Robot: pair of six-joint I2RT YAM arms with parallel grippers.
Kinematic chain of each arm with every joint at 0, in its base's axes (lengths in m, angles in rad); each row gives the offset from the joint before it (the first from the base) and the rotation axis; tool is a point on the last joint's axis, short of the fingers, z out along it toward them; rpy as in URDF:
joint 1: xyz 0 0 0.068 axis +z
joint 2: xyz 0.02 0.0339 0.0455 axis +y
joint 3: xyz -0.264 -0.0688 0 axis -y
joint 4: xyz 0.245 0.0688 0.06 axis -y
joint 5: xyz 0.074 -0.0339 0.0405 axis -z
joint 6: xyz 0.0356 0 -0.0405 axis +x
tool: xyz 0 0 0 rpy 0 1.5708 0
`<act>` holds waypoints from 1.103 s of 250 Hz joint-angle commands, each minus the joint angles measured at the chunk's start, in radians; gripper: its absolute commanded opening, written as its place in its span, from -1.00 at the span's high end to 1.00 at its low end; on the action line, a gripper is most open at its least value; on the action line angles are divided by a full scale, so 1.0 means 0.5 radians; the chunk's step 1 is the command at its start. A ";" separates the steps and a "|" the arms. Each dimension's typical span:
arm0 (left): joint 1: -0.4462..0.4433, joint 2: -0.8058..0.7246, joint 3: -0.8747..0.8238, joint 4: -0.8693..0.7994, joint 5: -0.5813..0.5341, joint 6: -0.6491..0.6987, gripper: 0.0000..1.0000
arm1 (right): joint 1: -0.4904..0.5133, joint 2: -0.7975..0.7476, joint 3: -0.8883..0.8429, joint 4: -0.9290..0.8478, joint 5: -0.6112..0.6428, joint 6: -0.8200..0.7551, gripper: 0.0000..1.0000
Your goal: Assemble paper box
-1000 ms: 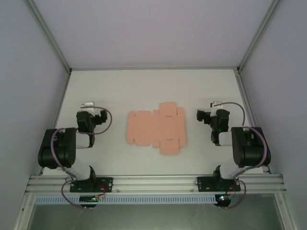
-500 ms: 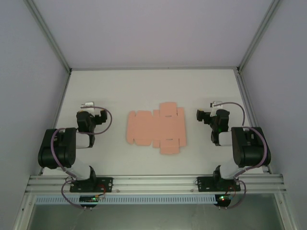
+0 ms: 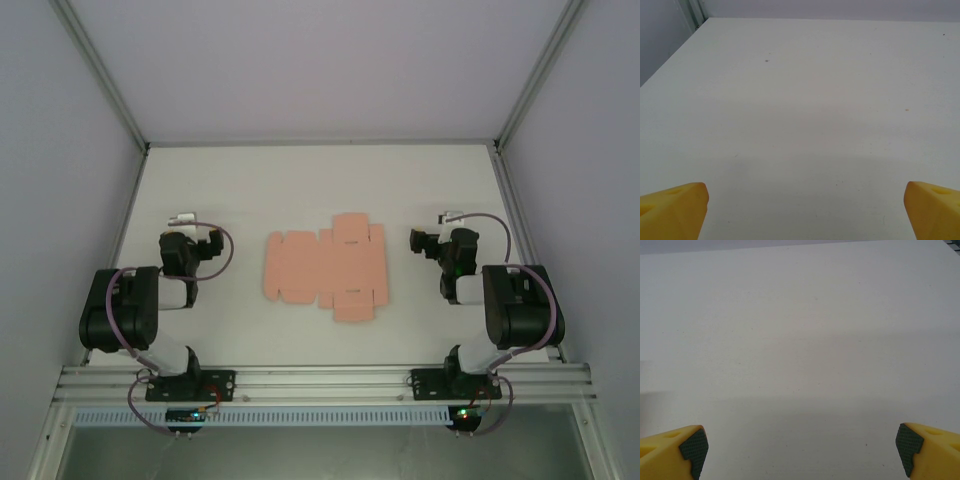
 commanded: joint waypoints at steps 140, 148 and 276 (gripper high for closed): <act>-0.324 -0.454 0.640 -1.655 0.421 -0.775 -0.99 | 0.657 -0.533 0.935 -2.230 -0.263 0.610 -0.56; -0.383 -0.437 0.657 -1.716 0.428 -0.807 -0.99 | 0.718 -0.492 0.935 -2.222 -0.343 0.677 -0.45; -0.655 -0.191 0.537 -1.641 1.100 -0.999 -1.00 | 0.866 0.305 0.804 -1.957 -0.582 0.805 0.21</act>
